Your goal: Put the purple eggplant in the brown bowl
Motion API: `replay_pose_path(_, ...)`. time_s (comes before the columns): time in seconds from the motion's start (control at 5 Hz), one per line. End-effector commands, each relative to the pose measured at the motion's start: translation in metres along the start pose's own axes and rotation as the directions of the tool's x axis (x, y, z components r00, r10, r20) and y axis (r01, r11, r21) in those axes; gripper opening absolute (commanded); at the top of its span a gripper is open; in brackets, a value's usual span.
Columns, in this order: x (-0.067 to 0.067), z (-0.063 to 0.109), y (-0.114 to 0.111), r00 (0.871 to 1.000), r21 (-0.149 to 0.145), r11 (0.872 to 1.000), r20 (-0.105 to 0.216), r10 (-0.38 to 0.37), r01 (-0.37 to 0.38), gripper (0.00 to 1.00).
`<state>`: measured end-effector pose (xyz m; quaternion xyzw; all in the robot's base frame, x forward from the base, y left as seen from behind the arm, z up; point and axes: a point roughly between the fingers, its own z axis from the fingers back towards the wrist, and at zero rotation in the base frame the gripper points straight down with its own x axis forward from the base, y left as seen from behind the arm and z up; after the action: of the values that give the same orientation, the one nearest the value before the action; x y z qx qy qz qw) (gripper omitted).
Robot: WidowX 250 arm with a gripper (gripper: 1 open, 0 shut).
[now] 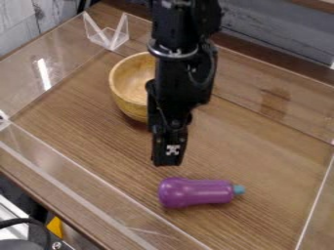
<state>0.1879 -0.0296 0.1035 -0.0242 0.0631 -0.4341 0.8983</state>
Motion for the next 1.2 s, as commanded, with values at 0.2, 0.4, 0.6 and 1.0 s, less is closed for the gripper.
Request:
replay_pose_path(0.2, 0.005, -0.006, -0.008, 0.998, 0.047, 0.998, 0.047, -0.037, 0.034, 1.00)
replay_pose_path(0.4, 0.008, -0.014, -0.009, 0.998, 0.055, 0.998, 0.058, -0.028, 0.025, 1.00)
replay_pose_path(0.6, 0.012, -0.022, -0.011, 0.997, 0.065, 0.998, 0.068, -0.023, 0.019, 1.00)
replay_pose_path(1.0, 0.023, -0.036, -0.013, 0.995, 0.092, 0.996, 0.100, 0.001, -0.010, 1.00)
